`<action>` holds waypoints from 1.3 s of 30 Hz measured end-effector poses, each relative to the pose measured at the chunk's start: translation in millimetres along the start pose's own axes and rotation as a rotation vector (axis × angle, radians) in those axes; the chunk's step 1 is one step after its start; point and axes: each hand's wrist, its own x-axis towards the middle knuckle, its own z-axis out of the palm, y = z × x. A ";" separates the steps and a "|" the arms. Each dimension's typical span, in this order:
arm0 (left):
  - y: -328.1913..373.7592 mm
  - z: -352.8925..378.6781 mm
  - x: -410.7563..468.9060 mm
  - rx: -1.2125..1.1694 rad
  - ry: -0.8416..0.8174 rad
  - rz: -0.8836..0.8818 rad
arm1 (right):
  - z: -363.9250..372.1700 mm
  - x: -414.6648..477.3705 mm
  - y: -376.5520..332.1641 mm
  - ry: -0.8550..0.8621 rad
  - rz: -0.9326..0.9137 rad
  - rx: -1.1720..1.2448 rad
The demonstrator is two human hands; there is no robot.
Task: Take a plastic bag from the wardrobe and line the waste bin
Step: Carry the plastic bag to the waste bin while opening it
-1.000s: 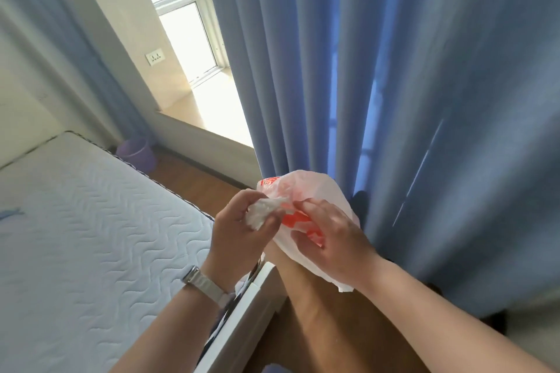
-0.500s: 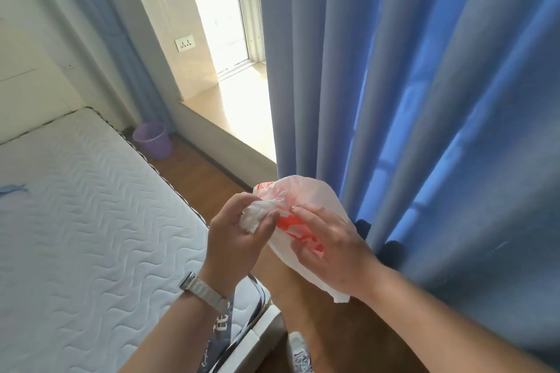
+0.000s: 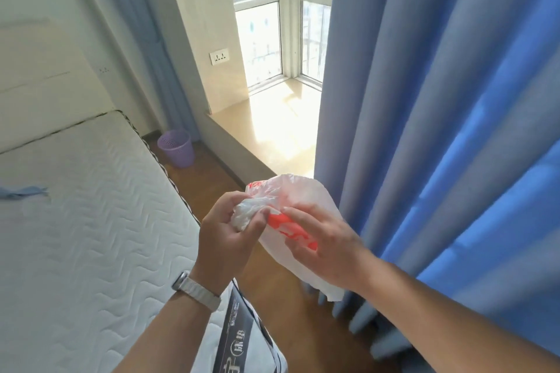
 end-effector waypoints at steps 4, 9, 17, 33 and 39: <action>-18.1 -1.5 24.2 0.053 0.071 -0.045 | 8.9 41.7 17.6 -0.041 -0.051 0.043; -37.4 9.2 57.6 0.097 0.118 -0.076 | 22.5 95.0 44.2 -0.066 -0.139 0.174; -61.8 33.7 119.8 0.218 0.223 -0.150 | 34.2 183.0 97.2 -0.102 -0.283 0.283; -106.9 23.4 184.6 0.316 0.392 -0.240 | 64.8 313.8 118.8 -0.170 -0.495 0.325; -169.1 4.7 237.2 0.257 0.335 -0.231 | 106.7 369.2 132.3 -0.235 -0.427 0.277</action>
